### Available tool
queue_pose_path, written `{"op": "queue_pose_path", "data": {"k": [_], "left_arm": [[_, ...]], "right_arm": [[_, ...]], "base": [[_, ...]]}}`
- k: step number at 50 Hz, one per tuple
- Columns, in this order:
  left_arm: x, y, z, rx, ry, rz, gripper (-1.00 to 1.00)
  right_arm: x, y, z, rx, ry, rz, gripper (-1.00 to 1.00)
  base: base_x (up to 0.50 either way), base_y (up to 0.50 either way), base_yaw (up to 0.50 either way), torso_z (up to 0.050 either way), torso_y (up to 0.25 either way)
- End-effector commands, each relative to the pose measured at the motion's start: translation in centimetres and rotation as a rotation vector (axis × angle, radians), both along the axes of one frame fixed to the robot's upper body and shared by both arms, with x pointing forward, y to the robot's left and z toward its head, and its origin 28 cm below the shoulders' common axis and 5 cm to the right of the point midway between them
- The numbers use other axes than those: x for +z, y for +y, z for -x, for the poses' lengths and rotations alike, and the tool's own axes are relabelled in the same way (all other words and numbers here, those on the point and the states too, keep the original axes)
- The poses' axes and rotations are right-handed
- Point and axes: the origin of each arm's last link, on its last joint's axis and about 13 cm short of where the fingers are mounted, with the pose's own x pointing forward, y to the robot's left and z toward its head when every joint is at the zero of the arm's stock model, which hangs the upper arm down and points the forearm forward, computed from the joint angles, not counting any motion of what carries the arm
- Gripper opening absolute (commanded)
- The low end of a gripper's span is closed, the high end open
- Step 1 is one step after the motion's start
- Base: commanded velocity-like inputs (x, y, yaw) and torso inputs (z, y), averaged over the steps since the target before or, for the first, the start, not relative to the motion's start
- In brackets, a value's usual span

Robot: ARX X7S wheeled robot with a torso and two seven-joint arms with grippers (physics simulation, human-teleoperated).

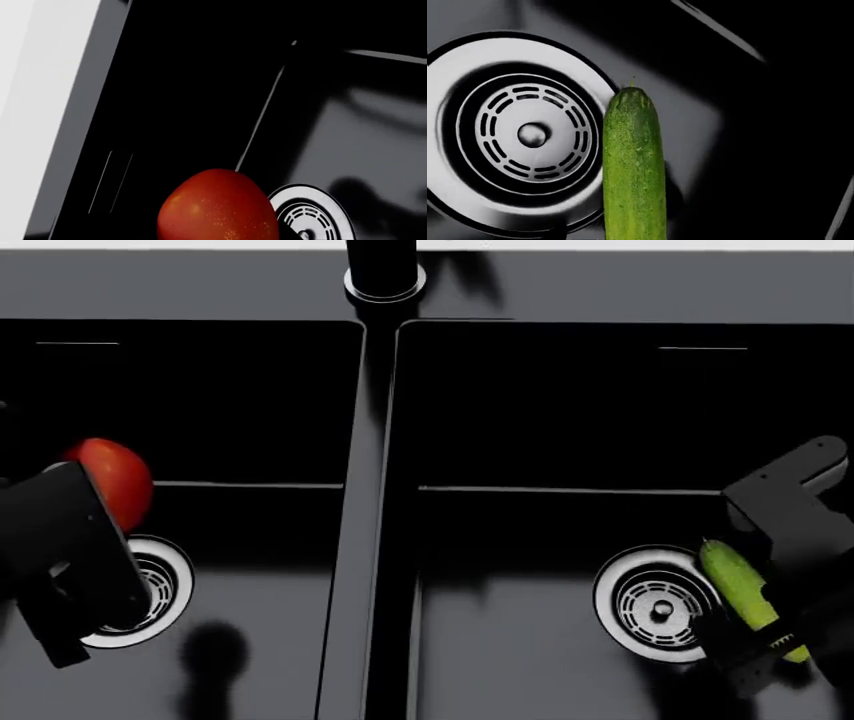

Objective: Pick the vegetables from the sink and place them on the cutting board.

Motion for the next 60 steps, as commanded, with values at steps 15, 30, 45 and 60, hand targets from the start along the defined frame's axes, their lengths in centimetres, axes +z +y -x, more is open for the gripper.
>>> {"op": "queue_pose_path", "data": {"k": [15,30,45,60], "left_arm": [[-0.1,-0.5,-0.2,0.009,0.009,-0.002,-1.0],[-0.3,-0.6,-0.1,-0.038,0.032,0.137,-1.0],[-0.6,-0.6,0.2,-0.061,0.034,0.144,-1.0],[-2.2,-1.1,0.0,-0.05,0.005,0.27,-1.0]], "right_arm": [[-6.4,1.4,0.0,0.123,0.082,0.115,-1.0],[-3.1,0.9,1.3,0.142,0.017,0.14,-1.0],[2.1,1.7,2.6,0.188,-0.091,0.146,-1.0],[5.6,2.6,4.7,0.244,-0.217,0.215,-1.0]], "base": [[0.01,0.0,0.01,-0.011,-0.021],[0.01,0.0,0.01,-0.011,-0.021],[0.0,0.0,0.0,-0.001,0.057],[0.0,0.0,0.0,0.0,0.25]]}}
